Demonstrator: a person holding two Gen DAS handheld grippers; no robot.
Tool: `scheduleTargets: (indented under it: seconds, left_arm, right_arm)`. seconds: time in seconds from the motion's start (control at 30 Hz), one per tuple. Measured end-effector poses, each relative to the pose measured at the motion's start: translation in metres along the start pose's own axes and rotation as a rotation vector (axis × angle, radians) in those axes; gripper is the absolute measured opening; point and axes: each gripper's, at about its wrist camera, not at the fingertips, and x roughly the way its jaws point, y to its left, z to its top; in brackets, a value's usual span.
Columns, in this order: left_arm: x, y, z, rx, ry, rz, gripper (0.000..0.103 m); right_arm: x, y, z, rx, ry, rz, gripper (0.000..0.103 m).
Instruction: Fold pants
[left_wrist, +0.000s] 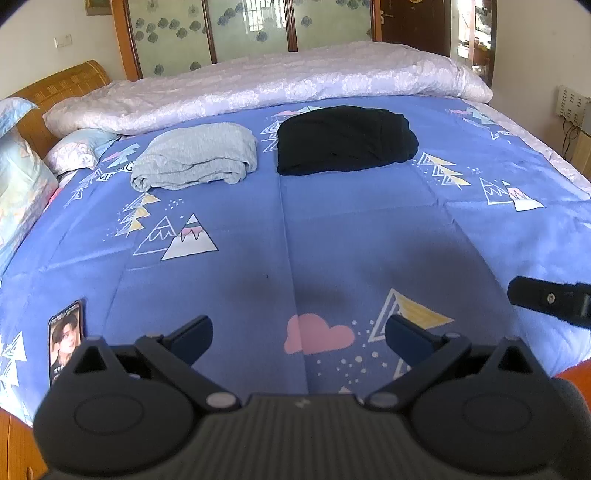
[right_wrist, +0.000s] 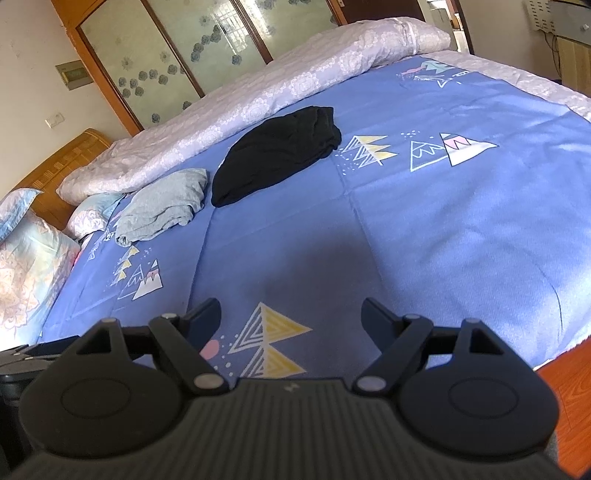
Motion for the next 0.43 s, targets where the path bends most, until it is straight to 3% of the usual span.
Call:
scheduleTargets:
  seconds: [0.2,0.43]
  left_arm:
    - [0.0041,-0.0003,-0.0008,-0.005,0.033,-0.015,0.103]
    - [0.0026,-0.0017,-0.0024,0.005,0.016,-0.015,0.103]
  right_arm:
    - [0.0000,-0.0005,0.0001,-0.001,0.001,0.000,0.085]
    - [0.0005,-0.0001,-0.0009,-0.004,-0.002,0.003,0.085]
